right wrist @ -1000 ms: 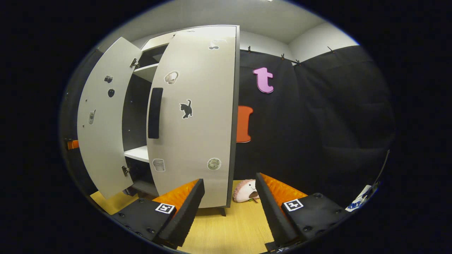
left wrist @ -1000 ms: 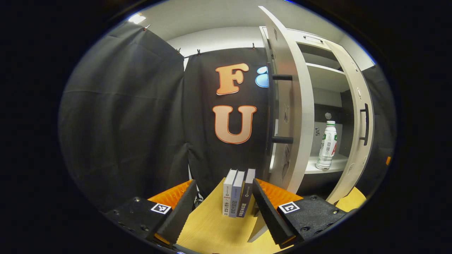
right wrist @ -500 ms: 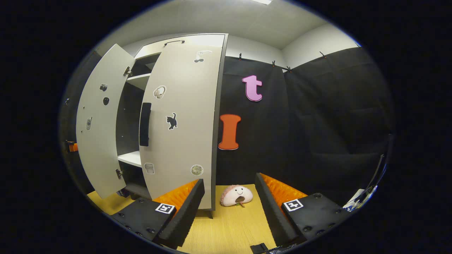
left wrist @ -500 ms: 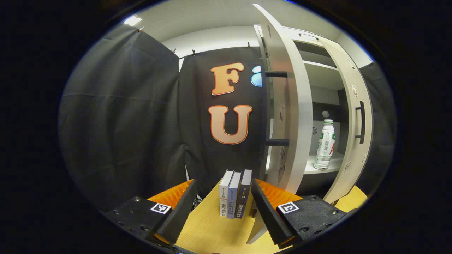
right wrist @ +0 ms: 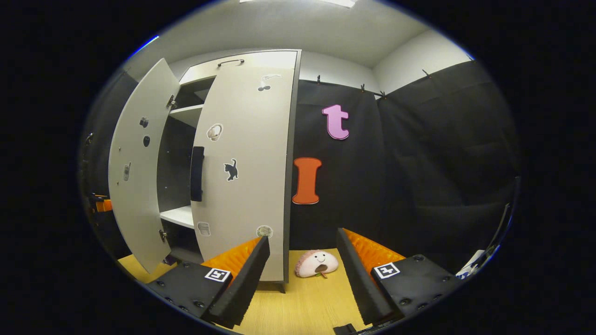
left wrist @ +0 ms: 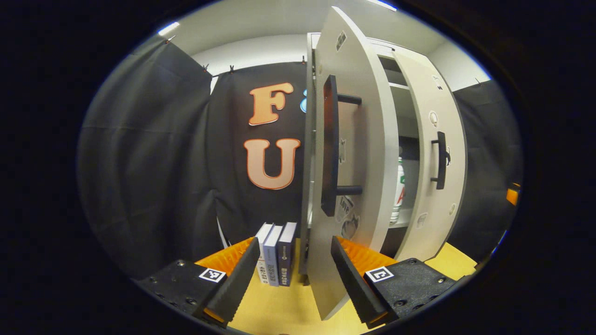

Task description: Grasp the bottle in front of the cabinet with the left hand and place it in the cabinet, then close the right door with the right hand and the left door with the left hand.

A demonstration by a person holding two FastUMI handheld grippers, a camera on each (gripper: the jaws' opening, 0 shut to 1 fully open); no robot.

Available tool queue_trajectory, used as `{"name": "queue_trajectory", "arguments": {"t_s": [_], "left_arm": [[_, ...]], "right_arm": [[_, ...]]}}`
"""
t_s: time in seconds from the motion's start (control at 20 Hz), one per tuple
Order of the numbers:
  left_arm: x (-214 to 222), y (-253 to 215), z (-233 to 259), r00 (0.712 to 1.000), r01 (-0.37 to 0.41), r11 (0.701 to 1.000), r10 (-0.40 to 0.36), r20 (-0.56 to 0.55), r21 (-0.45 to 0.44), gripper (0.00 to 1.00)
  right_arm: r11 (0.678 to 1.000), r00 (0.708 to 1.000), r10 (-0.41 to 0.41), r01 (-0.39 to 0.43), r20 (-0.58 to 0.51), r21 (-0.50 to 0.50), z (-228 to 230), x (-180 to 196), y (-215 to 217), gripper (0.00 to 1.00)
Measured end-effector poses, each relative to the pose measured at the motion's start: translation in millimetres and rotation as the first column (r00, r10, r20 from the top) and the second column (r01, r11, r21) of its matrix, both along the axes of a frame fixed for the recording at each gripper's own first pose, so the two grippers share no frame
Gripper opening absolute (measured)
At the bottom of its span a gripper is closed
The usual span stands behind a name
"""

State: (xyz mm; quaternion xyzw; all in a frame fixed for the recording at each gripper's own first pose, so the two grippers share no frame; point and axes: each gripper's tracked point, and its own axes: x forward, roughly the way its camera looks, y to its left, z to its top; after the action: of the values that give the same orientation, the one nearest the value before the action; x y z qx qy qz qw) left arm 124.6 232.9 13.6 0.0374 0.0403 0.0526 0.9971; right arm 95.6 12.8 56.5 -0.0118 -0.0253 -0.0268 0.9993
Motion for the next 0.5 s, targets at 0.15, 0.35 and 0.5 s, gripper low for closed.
{"name": "queue_trajectory", "arguments": {"t_s": [0.15, 0.35, 0.5], "left_arm": [[12, -32, -6, 0.998, 0.068, 0.997, -0.068, -0.007, -0.021, 0.91], [30, -70, -11, 0.990, 0.138, 0.989, -0.139, -0.009, -0.055, 0.94], [52, -99, -16, 0.981, 0.194, 0.978, -0.195, -0.009, -0.076, 0.94]], "right_arm": [[1.000, 1.000, -0.018, 0.018, 0.005, -0.002, 1, -7, -9, 0.96], [0.998, 0.998, -0.060, 0.060, 0.015, -0.017, 6, -18, -28, 0.95], [0.996, 0.996, -0.090, 0.091, 0.019, -0.018, 8, -27, -42, 0.95]]}}
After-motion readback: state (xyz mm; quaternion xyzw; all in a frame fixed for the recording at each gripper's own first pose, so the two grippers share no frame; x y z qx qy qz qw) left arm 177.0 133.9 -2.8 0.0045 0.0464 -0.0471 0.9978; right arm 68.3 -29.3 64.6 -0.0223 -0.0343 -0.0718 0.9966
